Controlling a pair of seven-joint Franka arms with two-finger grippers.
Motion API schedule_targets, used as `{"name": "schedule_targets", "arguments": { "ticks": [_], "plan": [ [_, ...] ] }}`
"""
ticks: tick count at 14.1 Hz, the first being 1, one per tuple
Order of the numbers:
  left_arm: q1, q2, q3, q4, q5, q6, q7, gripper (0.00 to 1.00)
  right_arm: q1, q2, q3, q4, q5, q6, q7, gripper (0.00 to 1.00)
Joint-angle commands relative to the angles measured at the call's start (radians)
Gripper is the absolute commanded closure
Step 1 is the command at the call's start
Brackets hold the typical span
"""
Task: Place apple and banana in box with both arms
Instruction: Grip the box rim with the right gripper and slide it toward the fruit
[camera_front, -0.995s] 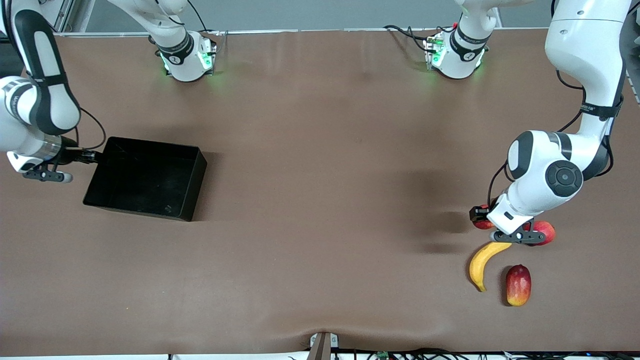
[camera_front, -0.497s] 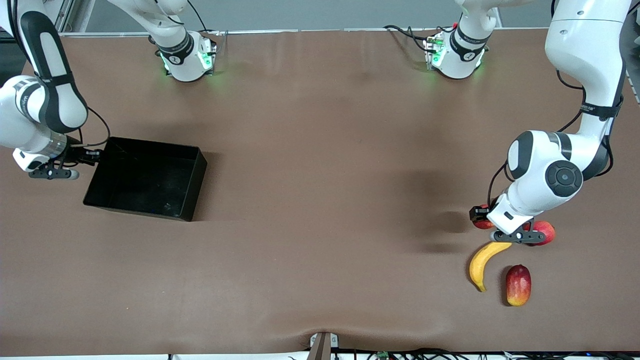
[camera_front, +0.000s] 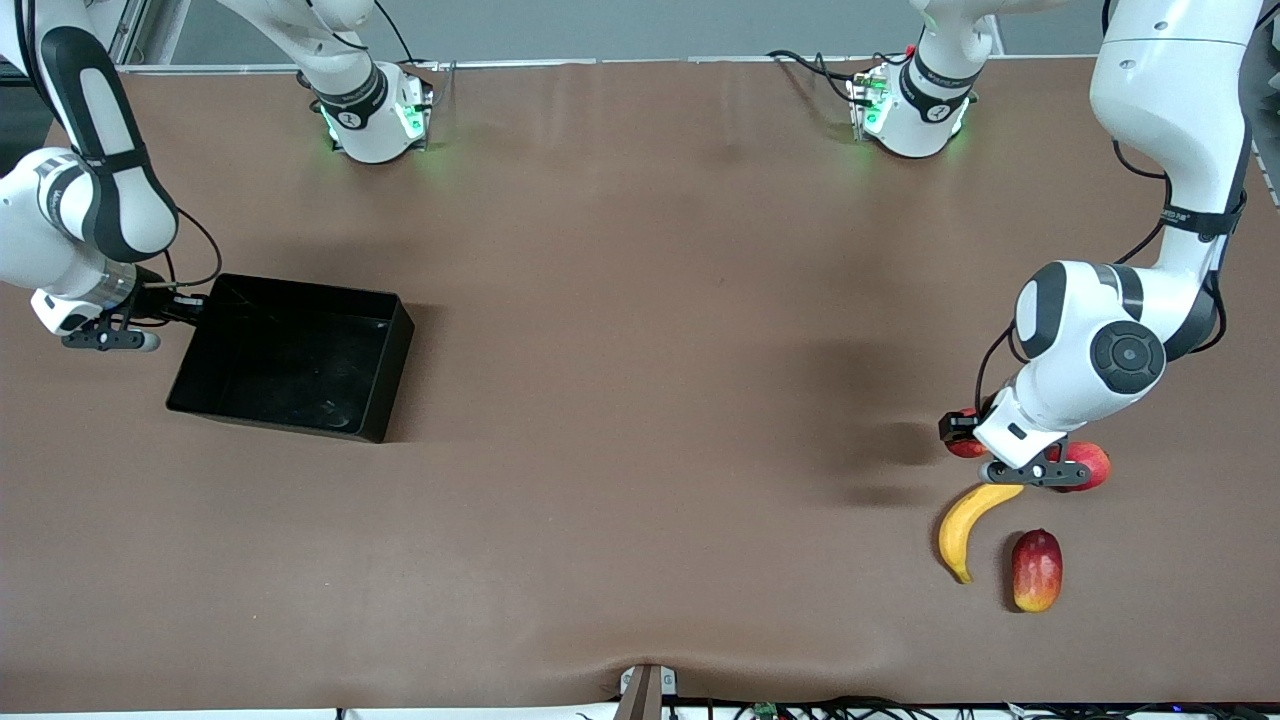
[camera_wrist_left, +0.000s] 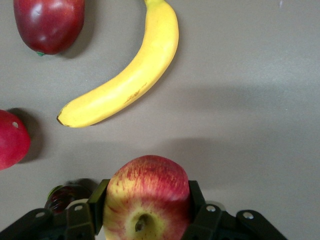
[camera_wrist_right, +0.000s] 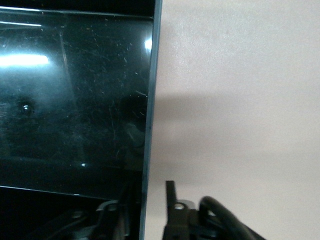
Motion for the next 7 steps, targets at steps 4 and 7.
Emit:
{"name": "schedule_targets", "arguments": {
  "ticks": [4,7],
  "plan": [
    [0.003,-0.016,-0.005,-0.010,0.018,-0.012,-0.024,1.00,0.082,-0.022,0.011,0.001,0.017,-0.034,0.231,1.00],
    [0.003,-0.022,-0.003,-0.010,0.018,-0.012,-0.017,1.00,0.141,-0.055,0.020,0.102,0.017,-0.271,0.269,1.00]
  ]
}}
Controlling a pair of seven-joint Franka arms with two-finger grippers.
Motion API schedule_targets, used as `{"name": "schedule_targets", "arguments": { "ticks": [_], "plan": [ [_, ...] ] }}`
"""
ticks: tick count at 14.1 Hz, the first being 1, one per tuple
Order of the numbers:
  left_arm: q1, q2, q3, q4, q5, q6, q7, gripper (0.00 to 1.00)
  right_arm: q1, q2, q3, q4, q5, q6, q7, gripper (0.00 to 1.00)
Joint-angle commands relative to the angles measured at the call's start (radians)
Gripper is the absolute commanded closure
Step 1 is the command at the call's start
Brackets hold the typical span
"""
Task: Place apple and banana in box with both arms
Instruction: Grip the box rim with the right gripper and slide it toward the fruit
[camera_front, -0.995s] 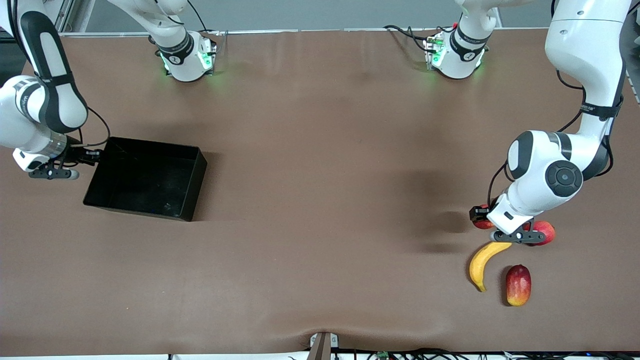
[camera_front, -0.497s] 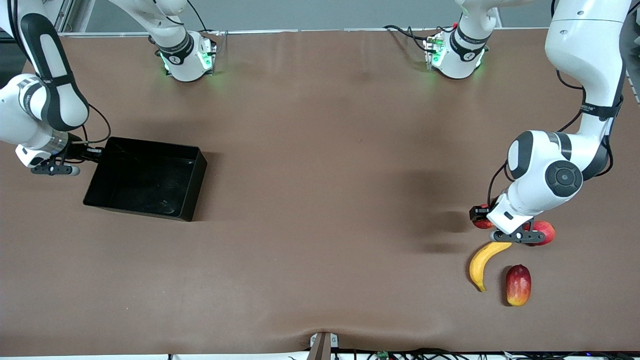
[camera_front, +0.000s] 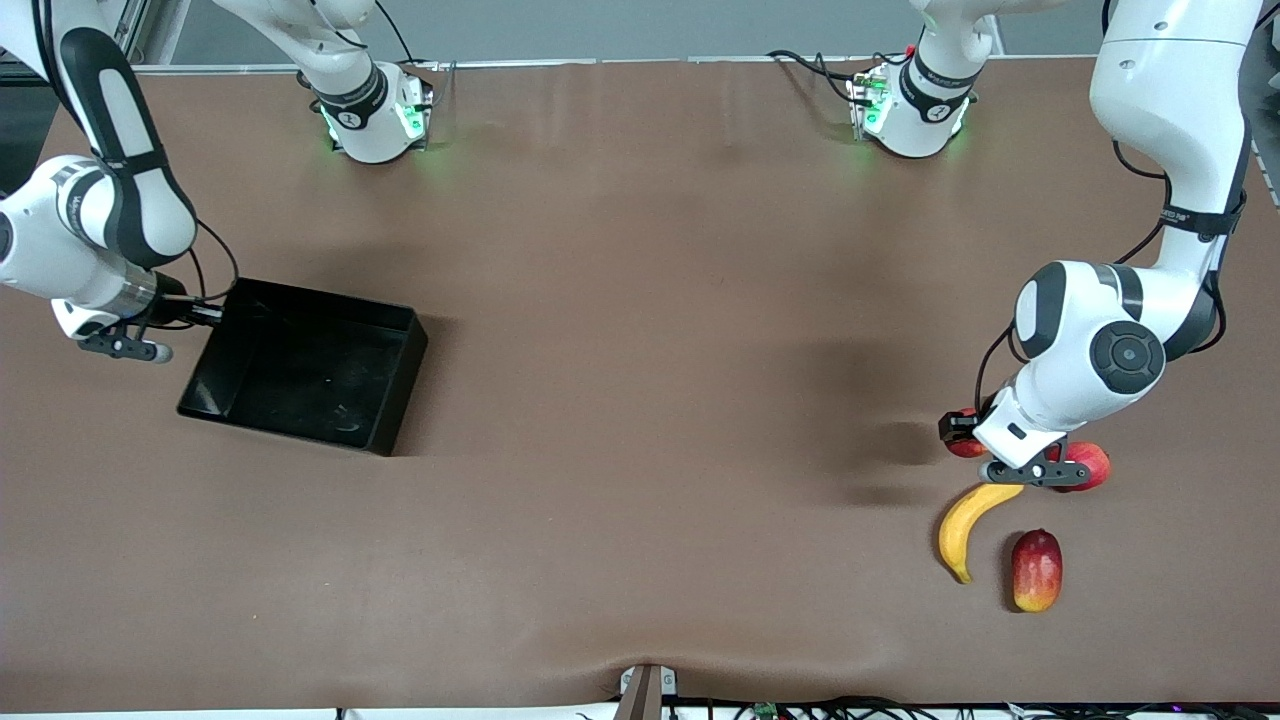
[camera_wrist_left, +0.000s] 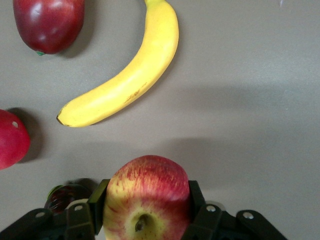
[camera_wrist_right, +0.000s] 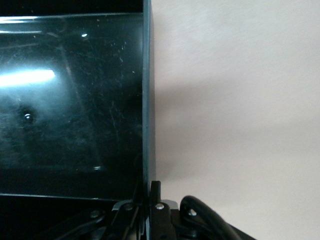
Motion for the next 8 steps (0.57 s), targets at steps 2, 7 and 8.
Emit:
{"name": "schedule_targets", "arguments": {
  "ticks": [2,7,8],
  "plan": [
    [0.004,-0.023,-0.003,-0.011,0.018,-0.012,-0.014,1.00,0.194,-0.039,0.010,0.168,0.008,-0.232,0.303,1.00],
    [0.004,-0.025,-0.003,-0.012,0.018,-0.012,-0.012,1.00,0.480,-0.034,0.011,0.186,0.143,-0.199,0.428,1.00],
    [0.004,-0.025,-0.003,-0.011,0.018,-0.012,-0.012,1.00,0.534,-0.037,0.011,0.197,0.187,-0.185,0.431,1.00]
  ]
}}
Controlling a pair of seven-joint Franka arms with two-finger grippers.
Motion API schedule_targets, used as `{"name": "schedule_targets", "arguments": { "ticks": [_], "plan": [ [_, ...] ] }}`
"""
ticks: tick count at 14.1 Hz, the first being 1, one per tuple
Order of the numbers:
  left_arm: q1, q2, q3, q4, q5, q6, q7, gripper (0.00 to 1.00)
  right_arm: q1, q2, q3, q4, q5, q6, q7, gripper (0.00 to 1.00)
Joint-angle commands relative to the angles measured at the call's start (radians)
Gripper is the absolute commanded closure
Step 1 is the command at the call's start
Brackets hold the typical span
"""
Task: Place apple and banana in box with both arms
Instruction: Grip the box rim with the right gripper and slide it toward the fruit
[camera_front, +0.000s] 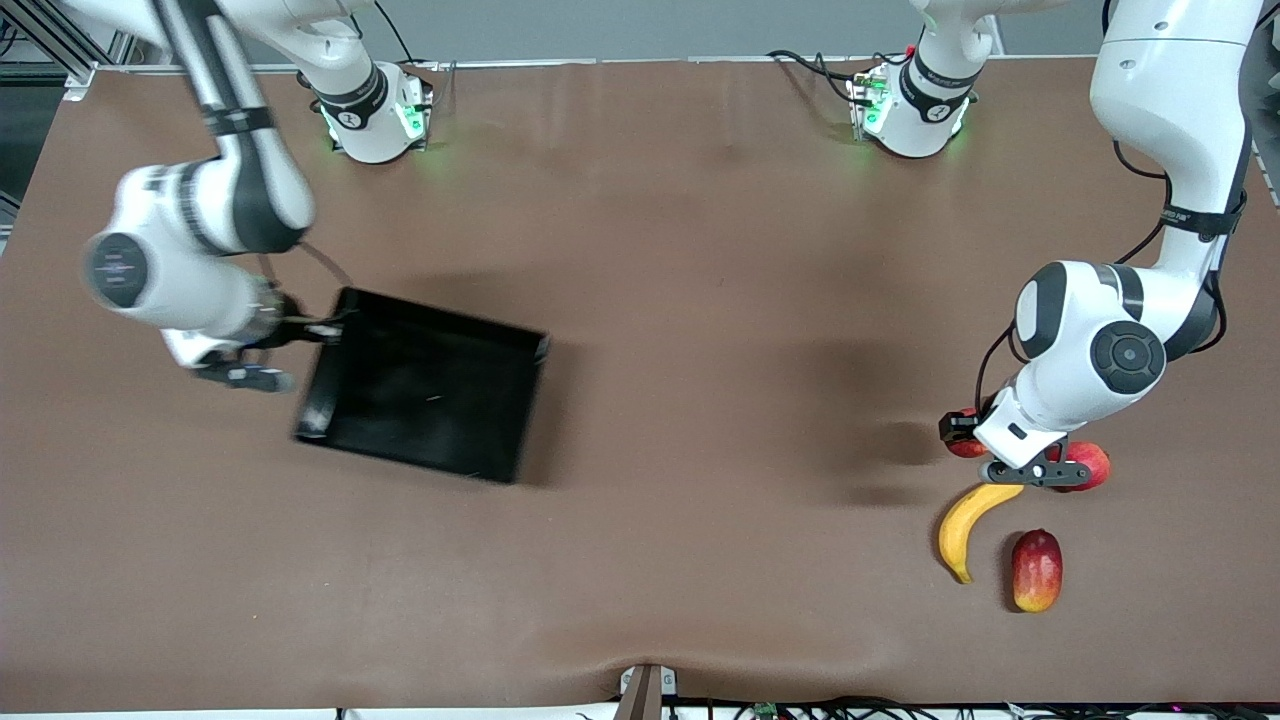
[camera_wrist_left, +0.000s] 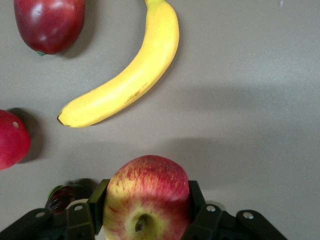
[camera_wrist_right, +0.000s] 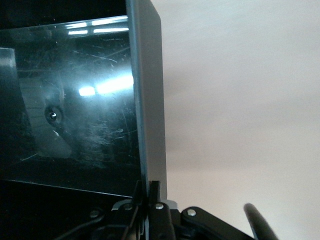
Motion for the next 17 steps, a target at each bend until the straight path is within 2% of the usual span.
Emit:
{"name": "schedule_targets", "arguments": {
  "ticks": [1,2,4,8,13,17],
  "plan": [
    [0.004,-0.025,-0.003,-0.012,0.018,-0.012,-0.010,1.00,0.133,-0.017,-0.016,0.025,0.123,0.036,0.000,1.00],
    [0.004,-0.025,-0.003,-0.012,0.018,-0.012,-0.010,1.00,0.210,-0.015,-0.018,0.030,0.155,0.095,0.046,1.00],
    [0.004,-0.023,-0.003,-0.012,0.018,-0.012,-0.009,1.00,0.321,0.002,-0.016,0.054,0.163,0.232,0.177,1.00],
    [0.004,-0.022,-0.003,-0.013,0.018,-0.012,-0.007,1.00,0.508,0.213,-0.016,0.238,0.161,0.255,0.365,1.00],
    [0.004,-0.022,-0.003,-0.012,0.018,-0.012,-0.014,1.00,0.579,0.390,-0.018,0.419,0.152,0.257,0.394,1.00],
    [0.004,-0.025,-0.003,-0.010,0.018,-0.012,-0.018,1.00,0.617,0.402,-0.018,0.416,0.152,0.263,0.399,1.00]
  ]
}}
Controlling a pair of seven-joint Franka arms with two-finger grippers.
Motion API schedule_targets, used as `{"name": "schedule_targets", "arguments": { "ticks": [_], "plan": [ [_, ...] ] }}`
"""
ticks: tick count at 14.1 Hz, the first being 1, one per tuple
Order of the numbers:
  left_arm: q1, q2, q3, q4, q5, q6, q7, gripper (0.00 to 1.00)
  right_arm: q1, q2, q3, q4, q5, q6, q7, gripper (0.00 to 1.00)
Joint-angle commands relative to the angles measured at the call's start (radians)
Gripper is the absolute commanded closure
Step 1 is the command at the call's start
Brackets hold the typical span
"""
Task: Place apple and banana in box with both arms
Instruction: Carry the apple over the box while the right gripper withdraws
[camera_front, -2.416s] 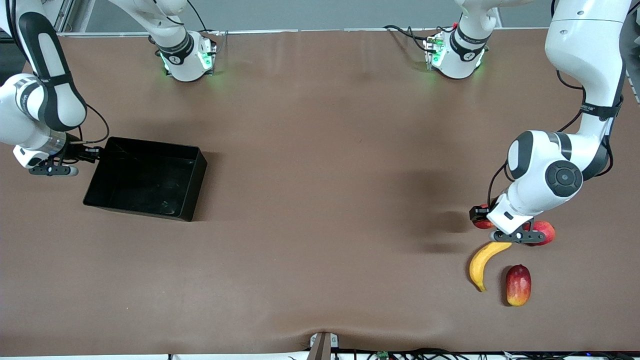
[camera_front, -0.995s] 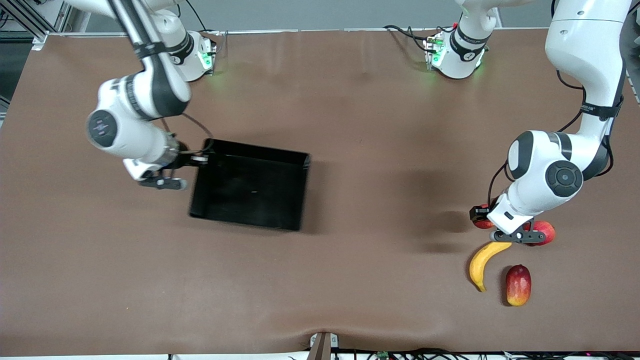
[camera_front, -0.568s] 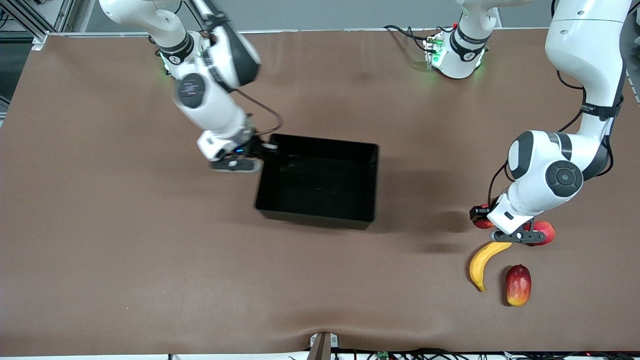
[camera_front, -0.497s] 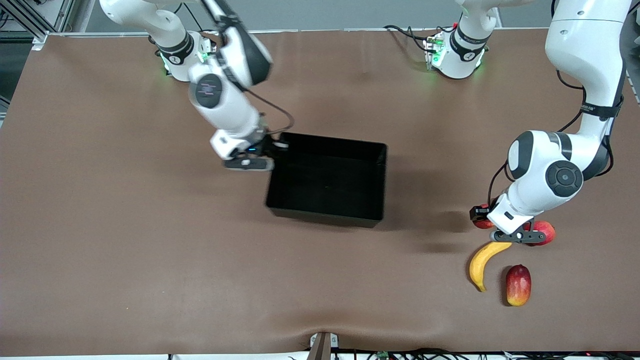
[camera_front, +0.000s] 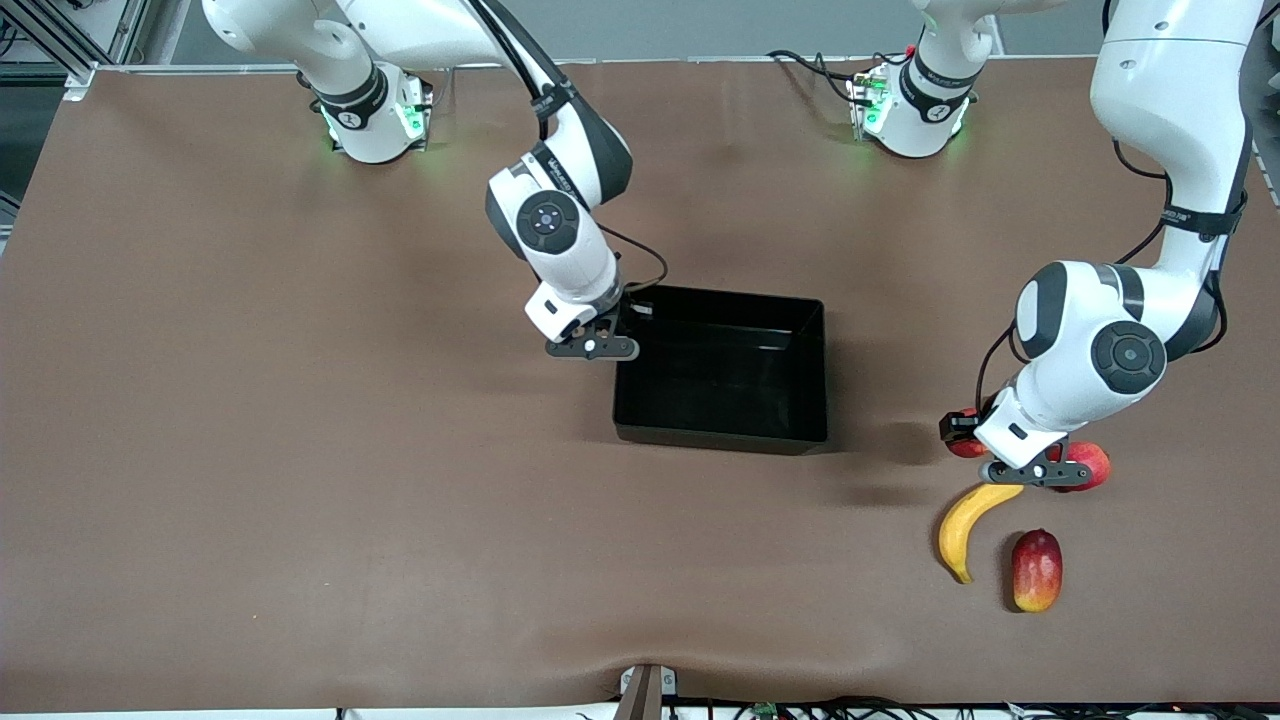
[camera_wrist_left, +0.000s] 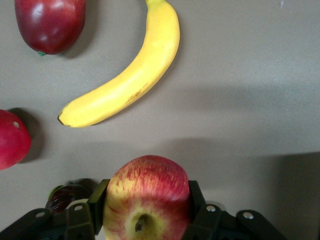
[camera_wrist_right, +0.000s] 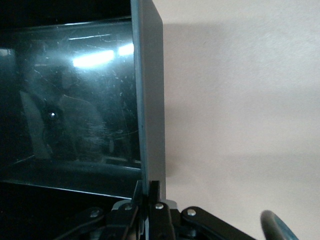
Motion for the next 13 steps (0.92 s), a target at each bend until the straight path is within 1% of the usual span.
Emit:
{"name": "schedule_targets", "arguments": {
  "ticks": [1,2,3,4,7,8,10,11,13],
  "plan": [
    [0.002,-0.030,-0.004,-0.010,0.018,-0.012,-0.018,1.00,0.028,0.014,-0.016,0.029,0.018,-0.007,0.011,0.76],
    [0.002,-0.045,-0.004,-0.010,0.018,-0.013,-0.020,1.00,0.030,0.014,-0.016,0.029,0.018,-0.007,0.016,0.56],
    [-0.004,-0.054,-0.005,-0.009,0.018,-0.038,-0.023,1.00,0.031,0.013,-0.017,0.031,0.018,-0.007,0.022,0.30],
    [-0.008,-0.068,-0.007,-0.006,0.020,-0.067,-0.027,1.00,0.030,0.013,-0.019,0.031,0.016,-0.007,0.037,0.00],
    [-0.006,-0.111,-0.052,-0.003,0.018,-0.131,-0.047,1.00,0.017,0.005,-0.029,0.028,0.013,-0.021,0.155,0.00],
    [-0.006,-0.126,-0.075,-0.003,0.018,-0.165,-0.058,1.00,0.007,-0.001,-0.045,0.029,0.013,-0.024,0.195,0.00],
    [0.000,-0.149,-0.131,-0.009,0.015,-0.193,-0.056,1.00,0.005,-0.041,-0.098,0.031,0.012,-0.054,0.257,0.00],
    [-0.004,-0.157,-0.163,-0.012,0.013,-0.197,-0.066,1.00,0.004,-0.056,-0.141,0.040,0.012,-0.092,0.257,0.00],
    [-0.004,-0.165,-0.232,-0.016,0.013,-0.205,-0.143,1.00,0.000,-0.108,-0.213,0.056,0.013,-0.200,0.251,0.00]
  ]
}}
